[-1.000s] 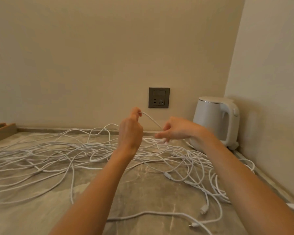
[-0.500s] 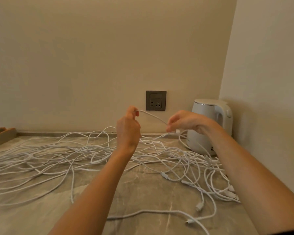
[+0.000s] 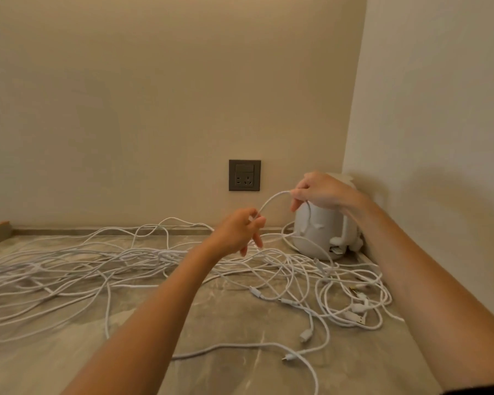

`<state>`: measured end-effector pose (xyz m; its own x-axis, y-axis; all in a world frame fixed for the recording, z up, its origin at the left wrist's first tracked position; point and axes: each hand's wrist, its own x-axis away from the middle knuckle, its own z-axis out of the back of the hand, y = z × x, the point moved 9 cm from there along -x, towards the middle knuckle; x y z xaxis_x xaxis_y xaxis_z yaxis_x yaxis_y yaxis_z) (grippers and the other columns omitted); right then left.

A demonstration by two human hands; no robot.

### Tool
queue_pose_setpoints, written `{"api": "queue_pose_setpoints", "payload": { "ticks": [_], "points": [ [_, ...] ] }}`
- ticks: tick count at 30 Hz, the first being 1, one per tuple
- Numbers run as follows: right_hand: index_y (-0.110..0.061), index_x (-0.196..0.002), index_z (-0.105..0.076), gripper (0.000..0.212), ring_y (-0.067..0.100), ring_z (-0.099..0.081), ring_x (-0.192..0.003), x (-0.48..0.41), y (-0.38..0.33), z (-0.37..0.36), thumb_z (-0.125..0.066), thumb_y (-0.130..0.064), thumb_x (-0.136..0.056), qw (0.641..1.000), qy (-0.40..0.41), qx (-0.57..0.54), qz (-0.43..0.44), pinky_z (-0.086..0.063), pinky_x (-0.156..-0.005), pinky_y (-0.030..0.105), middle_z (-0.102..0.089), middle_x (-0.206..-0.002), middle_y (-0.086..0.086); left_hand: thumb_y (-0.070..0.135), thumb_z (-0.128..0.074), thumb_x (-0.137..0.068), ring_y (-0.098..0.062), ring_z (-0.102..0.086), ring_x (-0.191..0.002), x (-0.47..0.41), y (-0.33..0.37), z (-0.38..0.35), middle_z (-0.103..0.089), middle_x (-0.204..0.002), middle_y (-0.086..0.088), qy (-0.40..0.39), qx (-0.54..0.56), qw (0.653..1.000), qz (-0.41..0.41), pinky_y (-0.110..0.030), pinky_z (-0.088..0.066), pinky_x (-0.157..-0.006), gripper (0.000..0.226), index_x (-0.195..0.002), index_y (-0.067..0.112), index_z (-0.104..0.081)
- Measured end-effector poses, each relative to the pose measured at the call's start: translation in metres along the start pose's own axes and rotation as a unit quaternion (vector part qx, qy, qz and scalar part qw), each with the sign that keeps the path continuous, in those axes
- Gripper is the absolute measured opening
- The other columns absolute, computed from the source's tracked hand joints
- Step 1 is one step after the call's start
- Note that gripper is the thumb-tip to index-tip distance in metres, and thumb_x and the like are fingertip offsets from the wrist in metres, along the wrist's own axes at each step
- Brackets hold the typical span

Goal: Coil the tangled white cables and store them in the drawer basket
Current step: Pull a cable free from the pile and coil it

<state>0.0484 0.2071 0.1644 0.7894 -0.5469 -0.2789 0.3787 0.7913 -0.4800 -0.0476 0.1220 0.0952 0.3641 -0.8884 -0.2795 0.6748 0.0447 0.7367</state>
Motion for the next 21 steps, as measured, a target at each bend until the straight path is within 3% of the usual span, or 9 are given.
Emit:
{"api": "queue_pose_setpoints", "payload": {
  "ticks": [2, 4, 8, 10, 13, 15, 18, 21],
  "points": [
    [-0.011, -0.071, -0.067, 0.03, -0.003, -0.055, -0.061, 0.004, 0.002, 0.014, -0.05, -0.015, -0.096, 0.999, 0.033, 0.0, 0.016, -0.038, -0.072, 0.021, -0.062, -0.062, -0.013, 0.019, -0.036, -0.1, -0.007, -0.038, -0.032, 0.001, 0.007, -0.002, -0.062, -0.065, -0.004, 0.013, 0.007, 1.0, -0.001, -0.015, -0.032, -0.033, 0.02, -0.091, 0.01, -0.05],
    [-0.011, -0.072, -0.065, 0.029, 0.0, -0.053, -0.05, 0.009, 0.004, 0.018, -0.049, -0.012, -0.097, 0.991, 0.04, -0.128, 0.024, -0.04, -0.061, 0.018, -0.058, -0.051, -0.011, 0.018, -0.034, -0.1, -0.004, -0.035, -0.028, -0.001, 0.014, 0.006, -0.059, -0.061, -0.004, 0.055, 0.019, 0.998, -0.006, -0.015, -0.031, -0.032, 0.022, -0.09, 0.009, -0.051],
    [-0.001, -0.089, -0.059, 0.025, 0.002, -0.033, -0.039, 0.018, 0.003, -0.006, -0.038, -0.009, -0.1, 0.902, -0.051, -0.429, 0.006, -0.024, -0.037, 0.012, -0.047, -0.055, -0.002, 0.019, -0.036, -0.1, -0.003, -0.038, -0.031, 0.001, 0.022, 0.031, -0.055, -0.055, -0.002, 0.151, 0.014, 0.988, -0.027, -0.019, -0.035, -0.04, 0.023, -0.091, 0.009, -0.055],
    [-0.003, -0.085, -0.059, 0.035, 0.001, -0.027, -0.035, 0.018, -0.001, -0.03, -0.037, -0.025, -0.1, 0.858, -0.113, -0.501, -0.009, -0.017, -0.035, 0.014, -0.044, -0.049, -0.003, 0.02, -0.039, -0.099, -0.001, -0.041, -0.034, 0.004, 0.021, 0.044, -0.053, -0.053, 0.0, 0.192, 0.012, 0.981, -0.032, -0.023, -0.035, -0.049, 0.023, -0.09, 0.01, -0.059],
    [-0.005, -0.071, -0.062, 0.067, 0.003, -0.022, -0.029, 0.022, -0.027, -0.075, -0.028, -0.06, -0.087, 0.812, -0.229, -0.537, -0.011, -0.014, -0.034, 0.015, -0.033, -0.036, -0.004, 0.024, -0.043, -0.097, -0.002, -0.042, -0.039, 0.012, 0.017, 0.057, -0.052, -0.051, 0.001, 0.227, 0.0, 0.973, -0.034, -0.024, -0.035, -0.052, 0.023, -0.085, 0.015, -0.061],
    [-0.006, -0.065, -0.062, 0.076, 0.002, -0.023, -0.027, 0.025, -0.054, -0.097, -0.024, -0.07, -0.079, 0.763, -0.286, -0.579, 0.011, -0.016, -0.033, 0.015, -0.031, -0.032, -0.005, 0.027, -0.045, -0.096, -0.007, -0.044, -0.044, 0.017, 0.011, 0.066, -0.052, -0.051, 0.002, 0.247, -0.011, 0.968, -0.028, -0.025, -0.036, -0.053, 0.024, -0.084, 0.015, -0.062],
    [-0.009, -0.053, -0.058, 0.078, 0.003, -0.026, -0.024, 0.026, -0.085, -0.117, -0.021, -0.074, -0.075, 0.676, -0.323, -0.662, 0.03, -0.016, -0.033, 0.016, -0.031, -0.029, -0.006, 0.025, -0.045, -0.096, -0.012, -0.049, -0.052, 0.014, -0.006, 0.07, -0.053, -0.054, 0.001, 0.218, -0.055, 0.974, -0.006, -0.027, -0.038, -0.059, 0.022, -0.085, 0.017, -0.063],
    [-0.011, -0.043, -0.052, 0.082, 0.006, -0.016, -0.028, 0.011, -0.093, -0.129, -0.016, -0.076, -0.079, 0.629, -0.319, -0.708, 0.028, -0.019, -0.032, 0.015, -0.032, -0.028, -0.005, 0.009, -0.045, -0.093, -0.011, -0.051, -0.05, 0.004, -0.027, 0.057, -0.054, -0.056, -0.002, 0.12, -0.067, 0.991, 0.005, -0.028, -0.045, -0.061, 0.023, -0.078, 0.01, -0.063]
  ]
}}
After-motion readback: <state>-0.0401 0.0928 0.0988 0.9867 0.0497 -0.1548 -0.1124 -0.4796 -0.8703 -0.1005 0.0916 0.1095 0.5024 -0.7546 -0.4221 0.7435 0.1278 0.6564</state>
